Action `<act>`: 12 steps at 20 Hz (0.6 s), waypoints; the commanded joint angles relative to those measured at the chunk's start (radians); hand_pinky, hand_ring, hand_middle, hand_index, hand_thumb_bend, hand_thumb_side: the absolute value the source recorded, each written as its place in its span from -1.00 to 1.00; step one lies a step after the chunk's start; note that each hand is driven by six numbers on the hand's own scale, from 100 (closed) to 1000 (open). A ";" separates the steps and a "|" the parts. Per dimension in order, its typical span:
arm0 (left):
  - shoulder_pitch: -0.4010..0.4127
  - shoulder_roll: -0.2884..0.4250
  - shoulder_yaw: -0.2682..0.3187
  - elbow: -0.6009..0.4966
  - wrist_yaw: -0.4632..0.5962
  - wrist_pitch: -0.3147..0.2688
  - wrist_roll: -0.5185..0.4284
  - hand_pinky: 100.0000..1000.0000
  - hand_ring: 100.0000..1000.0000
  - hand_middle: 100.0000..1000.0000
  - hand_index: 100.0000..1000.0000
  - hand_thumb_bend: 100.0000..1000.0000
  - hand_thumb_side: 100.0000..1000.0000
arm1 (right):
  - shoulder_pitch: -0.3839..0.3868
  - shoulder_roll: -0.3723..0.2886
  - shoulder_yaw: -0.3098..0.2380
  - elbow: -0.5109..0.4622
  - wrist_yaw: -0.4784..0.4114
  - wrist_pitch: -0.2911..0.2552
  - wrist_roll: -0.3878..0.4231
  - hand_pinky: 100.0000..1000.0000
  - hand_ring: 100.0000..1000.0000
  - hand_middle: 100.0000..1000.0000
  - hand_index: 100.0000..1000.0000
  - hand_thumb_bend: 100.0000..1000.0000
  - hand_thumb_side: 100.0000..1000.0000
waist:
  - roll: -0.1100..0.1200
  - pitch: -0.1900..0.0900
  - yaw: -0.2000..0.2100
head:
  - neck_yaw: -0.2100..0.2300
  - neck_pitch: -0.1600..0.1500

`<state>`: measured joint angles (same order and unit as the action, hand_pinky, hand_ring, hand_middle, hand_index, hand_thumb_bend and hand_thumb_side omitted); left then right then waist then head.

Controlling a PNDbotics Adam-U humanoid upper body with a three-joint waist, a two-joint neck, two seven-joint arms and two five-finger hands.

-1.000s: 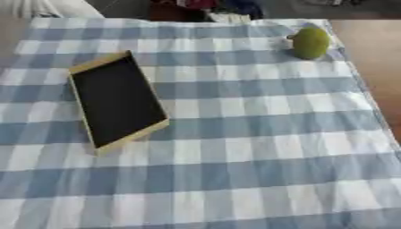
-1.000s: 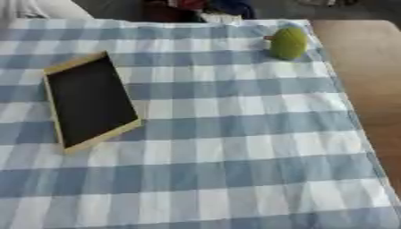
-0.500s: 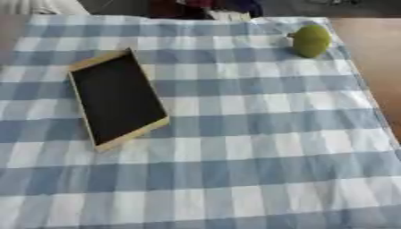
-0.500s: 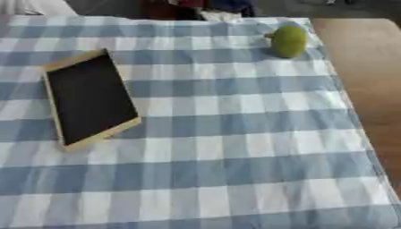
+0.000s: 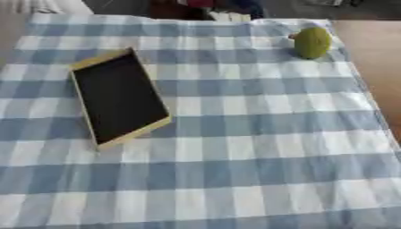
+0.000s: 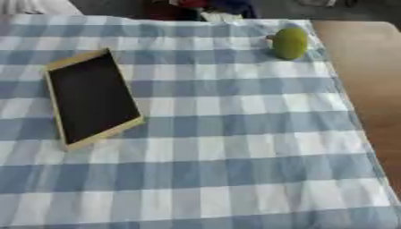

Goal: Pick up objects on the table and place them in the box.

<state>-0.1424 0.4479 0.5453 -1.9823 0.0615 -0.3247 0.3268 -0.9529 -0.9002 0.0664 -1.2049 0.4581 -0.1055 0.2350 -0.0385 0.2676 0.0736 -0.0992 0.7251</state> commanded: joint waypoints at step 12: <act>-0.006 0.032 0.006 -0.018 -0.004 0.005 0.002 0.31 0.03 0.44 0.74 -0.92 -0.25 | -0.029 0.007 -0.008 0.153 0.150 -0.293 0.452 0.76 0.82 0.73 0.74 -0.43 -1.00 | 0.003 -0.022 -0.005 | 0.001 -0.001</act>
<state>-0.1421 0.4479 0.5455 -1.9823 0.0614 -0.3222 0.3293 -0.9671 -0.8633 0.0629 -1.0478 0.6018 -0.3900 0.6588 -0.0382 0.2666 0.0693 -0.0985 0.7277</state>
